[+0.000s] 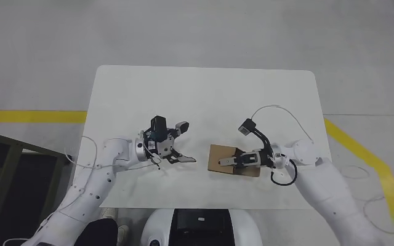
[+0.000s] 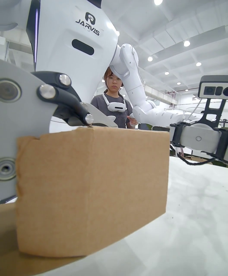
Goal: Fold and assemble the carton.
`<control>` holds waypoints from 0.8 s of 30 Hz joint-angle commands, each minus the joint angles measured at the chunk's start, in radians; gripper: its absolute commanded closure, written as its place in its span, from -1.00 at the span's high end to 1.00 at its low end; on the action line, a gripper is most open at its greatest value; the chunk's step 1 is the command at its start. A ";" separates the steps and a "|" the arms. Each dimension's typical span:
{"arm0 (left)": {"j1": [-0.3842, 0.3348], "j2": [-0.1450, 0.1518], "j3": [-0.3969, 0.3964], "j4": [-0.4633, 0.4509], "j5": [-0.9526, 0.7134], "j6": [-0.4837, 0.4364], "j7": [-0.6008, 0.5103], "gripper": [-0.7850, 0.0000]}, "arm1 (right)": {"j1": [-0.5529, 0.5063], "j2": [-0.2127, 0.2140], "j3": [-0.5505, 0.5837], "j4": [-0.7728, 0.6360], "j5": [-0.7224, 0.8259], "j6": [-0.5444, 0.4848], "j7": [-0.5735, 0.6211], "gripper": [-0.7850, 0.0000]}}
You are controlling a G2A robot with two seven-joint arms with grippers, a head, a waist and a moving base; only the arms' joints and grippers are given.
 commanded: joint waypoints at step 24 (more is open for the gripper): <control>0.002 0.082 0.082 0.023 0.266 0.000 0.159 1.00 | 0.263 -0.137 -0.296 0.381 0.047 -0.072 0.015 -0.65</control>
